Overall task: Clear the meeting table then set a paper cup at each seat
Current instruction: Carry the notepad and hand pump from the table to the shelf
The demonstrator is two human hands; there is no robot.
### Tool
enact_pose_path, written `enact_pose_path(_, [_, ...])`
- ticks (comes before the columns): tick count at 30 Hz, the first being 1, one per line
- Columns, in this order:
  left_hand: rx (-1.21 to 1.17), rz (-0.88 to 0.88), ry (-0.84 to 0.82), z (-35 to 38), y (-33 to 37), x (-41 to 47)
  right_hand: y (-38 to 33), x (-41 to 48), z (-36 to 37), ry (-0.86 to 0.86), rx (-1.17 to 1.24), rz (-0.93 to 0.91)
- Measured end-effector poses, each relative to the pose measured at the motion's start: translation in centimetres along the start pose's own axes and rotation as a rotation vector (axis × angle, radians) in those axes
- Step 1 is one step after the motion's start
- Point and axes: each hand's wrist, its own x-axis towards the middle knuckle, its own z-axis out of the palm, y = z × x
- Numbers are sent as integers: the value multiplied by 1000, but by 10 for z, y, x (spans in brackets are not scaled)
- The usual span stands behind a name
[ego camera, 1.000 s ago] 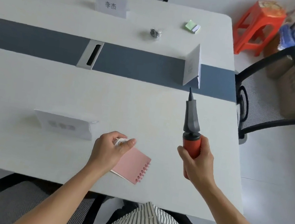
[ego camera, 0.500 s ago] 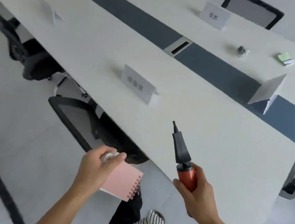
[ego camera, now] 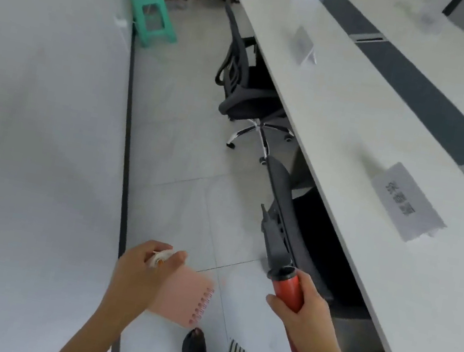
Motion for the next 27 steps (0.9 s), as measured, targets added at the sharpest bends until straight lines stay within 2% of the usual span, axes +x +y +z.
enact_pose_path(5, [-23,-84,86,-83,-28,54,-76,48,66,-78,4,-67])
enact_pose_path(10, [-89,-126,83,-109,-25,121,-128,107,91,-127,-12,-75])
enact_pose_path(18, [-122,-105,92,-112,36,275,-208,276,94,-165,-72,-75])
enact_pose_path(22, [-153,-88,145,-135,83,354,-276,361,99,-193,-83,-125])
enact_pose_path(27, [-234,-125,198,-158,106,438,-361,457,115,-265,-125,-190])
